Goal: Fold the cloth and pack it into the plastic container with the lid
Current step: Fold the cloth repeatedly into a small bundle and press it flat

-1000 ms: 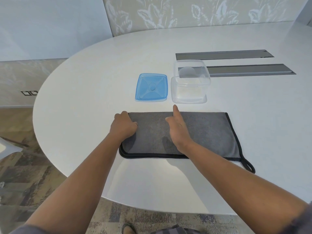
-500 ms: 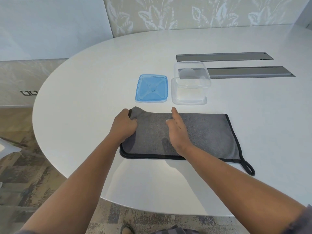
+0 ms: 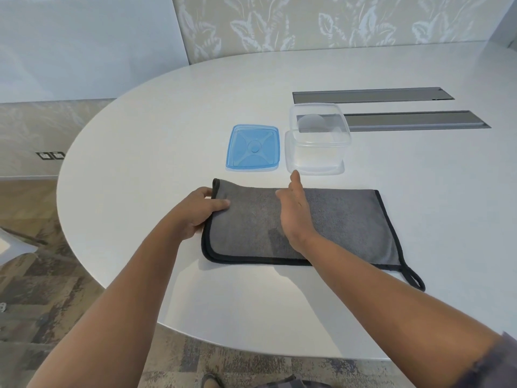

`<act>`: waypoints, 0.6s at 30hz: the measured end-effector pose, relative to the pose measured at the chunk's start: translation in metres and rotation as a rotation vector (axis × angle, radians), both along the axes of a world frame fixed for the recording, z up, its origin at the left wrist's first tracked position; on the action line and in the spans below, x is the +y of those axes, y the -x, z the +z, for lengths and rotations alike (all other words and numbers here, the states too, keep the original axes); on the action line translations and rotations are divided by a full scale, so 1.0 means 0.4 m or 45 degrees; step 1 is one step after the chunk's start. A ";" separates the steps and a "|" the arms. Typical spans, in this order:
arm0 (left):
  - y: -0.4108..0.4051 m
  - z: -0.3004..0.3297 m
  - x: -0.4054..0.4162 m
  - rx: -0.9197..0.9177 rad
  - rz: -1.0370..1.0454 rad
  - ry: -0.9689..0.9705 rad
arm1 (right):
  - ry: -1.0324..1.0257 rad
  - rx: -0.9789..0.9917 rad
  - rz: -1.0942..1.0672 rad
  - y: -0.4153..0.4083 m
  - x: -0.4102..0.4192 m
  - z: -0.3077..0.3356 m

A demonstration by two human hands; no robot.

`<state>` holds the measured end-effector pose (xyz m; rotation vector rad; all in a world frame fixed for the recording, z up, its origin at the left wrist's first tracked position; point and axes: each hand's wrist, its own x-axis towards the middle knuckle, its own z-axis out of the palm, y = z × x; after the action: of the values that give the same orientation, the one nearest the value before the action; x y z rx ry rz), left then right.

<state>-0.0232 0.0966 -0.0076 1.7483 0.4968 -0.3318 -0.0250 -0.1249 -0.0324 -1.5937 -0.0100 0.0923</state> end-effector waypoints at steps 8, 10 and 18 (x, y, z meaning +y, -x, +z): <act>0.011 0.017 -0.022 -0.150 0.046 0.309 | -0.021 0.028 0.047 0.004 0.001 0.002; 0.011 0.031 -0.024 -0.184 0.055 0.325 | -0.015 0.030 0.028 0.008 0.001 0.005; 0.011 0.096 -0.017 -0.291 0.044 0.307 | -0.180 0.139 -0.059 0.031 0.004 0.027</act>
<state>-0.0277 0.0896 0.0307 1.5180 0.3081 -0.1570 -0.0372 -0.1234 -0.0215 -1.4449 0.1035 0.1391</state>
